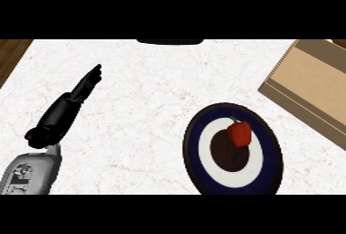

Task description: Pick the tomato from the plate and place it in the cardboard box

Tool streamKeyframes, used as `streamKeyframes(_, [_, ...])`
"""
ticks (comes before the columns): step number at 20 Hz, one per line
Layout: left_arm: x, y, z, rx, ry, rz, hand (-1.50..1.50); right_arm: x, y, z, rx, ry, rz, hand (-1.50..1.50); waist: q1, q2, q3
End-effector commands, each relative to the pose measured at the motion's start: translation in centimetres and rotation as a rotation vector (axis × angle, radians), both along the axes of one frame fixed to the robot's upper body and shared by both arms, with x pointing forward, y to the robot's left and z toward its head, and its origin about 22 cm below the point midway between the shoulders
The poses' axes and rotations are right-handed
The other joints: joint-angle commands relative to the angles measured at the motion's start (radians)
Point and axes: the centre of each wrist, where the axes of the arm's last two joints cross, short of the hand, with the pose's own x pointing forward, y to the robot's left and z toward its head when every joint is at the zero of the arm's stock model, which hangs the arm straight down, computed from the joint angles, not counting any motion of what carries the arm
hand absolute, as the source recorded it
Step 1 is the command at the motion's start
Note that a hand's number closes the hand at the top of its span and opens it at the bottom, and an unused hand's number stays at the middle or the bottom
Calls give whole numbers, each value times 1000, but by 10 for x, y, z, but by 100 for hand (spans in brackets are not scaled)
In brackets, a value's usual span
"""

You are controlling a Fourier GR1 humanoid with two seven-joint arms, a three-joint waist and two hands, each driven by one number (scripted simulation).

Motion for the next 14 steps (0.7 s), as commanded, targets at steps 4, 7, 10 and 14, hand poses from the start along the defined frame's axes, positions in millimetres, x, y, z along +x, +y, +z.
streamKeyframes(4, [6,-11,7,-7,30,-2,0,-2,-17,-8,132,52,183,-150,-4,-1,1])
streamKeyframes(7, [2,-9,2,9,16,6,0,-1,-19,0,315,-153,212,-150,-7,-3,1])
streamKeyframes(10, [0,-7,-6,-4,23,7,0,5,-16,2,672,-348,190,-150,-17,-8,3])
streamKeyframes(14, [-2,-7,-4,-3,13,8,0,-6,-33,-16,997,-420,45,-150,-16,-5,2])
